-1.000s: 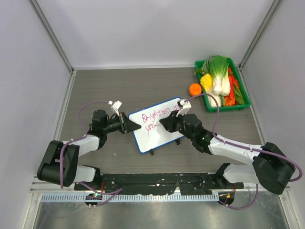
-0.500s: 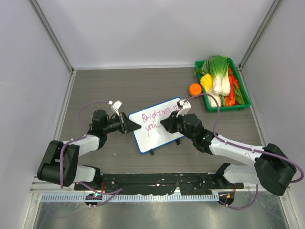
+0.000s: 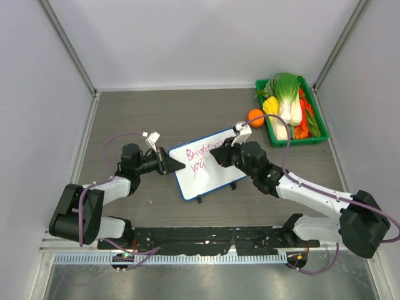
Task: Write a sentence on the whiteboard
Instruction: Write with the whiteboard marker on the whiteboard.
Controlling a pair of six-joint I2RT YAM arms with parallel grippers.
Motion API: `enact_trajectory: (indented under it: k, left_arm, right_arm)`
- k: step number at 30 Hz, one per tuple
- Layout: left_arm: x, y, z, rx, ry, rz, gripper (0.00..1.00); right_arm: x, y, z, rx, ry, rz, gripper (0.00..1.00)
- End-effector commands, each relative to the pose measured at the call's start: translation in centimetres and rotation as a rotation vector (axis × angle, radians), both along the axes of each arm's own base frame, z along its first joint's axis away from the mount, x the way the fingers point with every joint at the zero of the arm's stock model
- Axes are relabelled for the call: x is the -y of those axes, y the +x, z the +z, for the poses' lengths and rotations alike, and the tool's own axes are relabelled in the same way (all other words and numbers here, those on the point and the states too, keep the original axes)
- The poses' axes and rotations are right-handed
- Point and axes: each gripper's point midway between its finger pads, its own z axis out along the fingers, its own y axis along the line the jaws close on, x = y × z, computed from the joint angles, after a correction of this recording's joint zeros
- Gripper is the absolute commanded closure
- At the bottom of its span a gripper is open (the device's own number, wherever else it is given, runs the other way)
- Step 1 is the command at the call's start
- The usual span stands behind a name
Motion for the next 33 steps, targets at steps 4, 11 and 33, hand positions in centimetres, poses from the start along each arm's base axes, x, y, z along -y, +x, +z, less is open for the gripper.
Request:
enact_trajectory:
  k: [4, 11, 33]
  left_arm:
    - [-0.8, 0.4, -2.4, -0.008, 0.084, 0.044, 1.0]
    - [-0.8, 0.4, -2.5, -0.008, 0.085, 0.044, 1.0]
    - [-0.8, 0.4, -2.5, -0.011, 0.084, 0.042, 1.0]
  right_arm:
    - [-0.6, 2.0, 1.1, 0.038, 0.007, -0.023, 0.99]
    - [-0.3, 1.7, 0.2, 0.021, 0.004, -0.024, 0.99]
    - [0.8, 0.4, -3.3, -0.04, -0.052, -0.016, 0.99]
